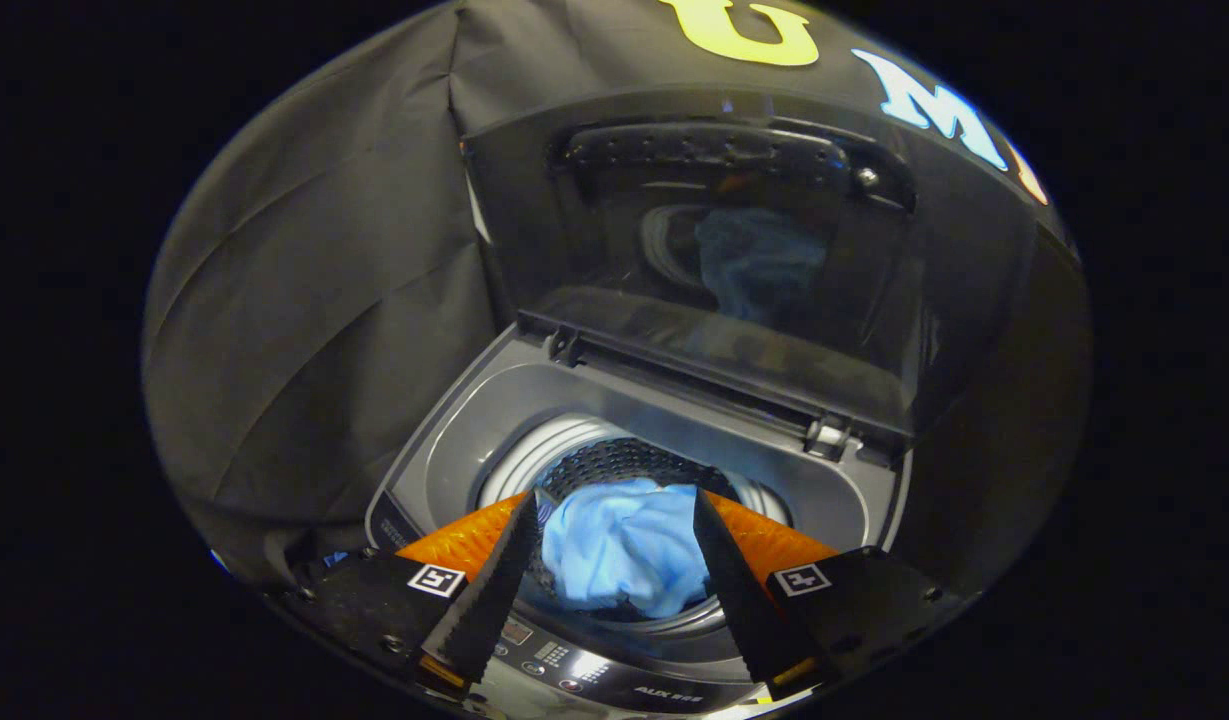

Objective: Put the clothes into the washing machine and then close the washing machine lid.

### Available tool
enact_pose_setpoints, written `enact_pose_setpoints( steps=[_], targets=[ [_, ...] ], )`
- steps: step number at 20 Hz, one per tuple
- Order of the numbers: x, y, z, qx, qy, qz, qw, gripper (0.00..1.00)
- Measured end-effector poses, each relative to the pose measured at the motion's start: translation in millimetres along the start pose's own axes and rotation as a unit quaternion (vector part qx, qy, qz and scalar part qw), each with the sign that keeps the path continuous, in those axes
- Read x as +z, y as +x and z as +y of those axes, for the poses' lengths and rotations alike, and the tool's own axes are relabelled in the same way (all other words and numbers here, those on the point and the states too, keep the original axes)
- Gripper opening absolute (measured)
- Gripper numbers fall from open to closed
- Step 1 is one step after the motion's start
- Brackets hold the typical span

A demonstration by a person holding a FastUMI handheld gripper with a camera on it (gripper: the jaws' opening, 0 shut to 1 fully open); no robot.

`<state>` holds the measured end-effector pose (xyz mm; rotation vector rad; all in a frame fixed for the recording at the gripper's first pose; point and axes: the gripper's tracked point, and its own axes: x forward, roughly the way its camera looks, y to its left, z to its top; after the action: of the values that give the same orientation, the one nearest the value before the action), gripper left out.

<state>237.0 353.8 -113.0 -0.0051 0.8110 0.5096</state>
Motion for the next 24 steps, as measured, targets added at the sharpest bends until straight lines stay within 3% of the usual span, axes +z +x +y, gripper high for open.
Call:
enact_pose_setpoints(
  steps=[1, 2, 8, 12, 16, 24],
  targets=[
    [1, 1, 3, 0.005, 0.003, -0.001, 1.000, 0.97],
    [5, -1, 5, 0.008, 0.003, -0.002, 1.000, 0.98],
    [49, -20, 17, 0.020, -0.013, -0.041, 0.999, 0.98],
    [106, -49, 33, 0.043, -0.023, -0.094, 0.994, 0.98],
    [176, -85, 41, 0.057, 0.006, -0.151, 0.987, 0.98],
    [255, -89, -3, 0.011, 0.080, -0.191, 0.978, 0.98]
  ],
)
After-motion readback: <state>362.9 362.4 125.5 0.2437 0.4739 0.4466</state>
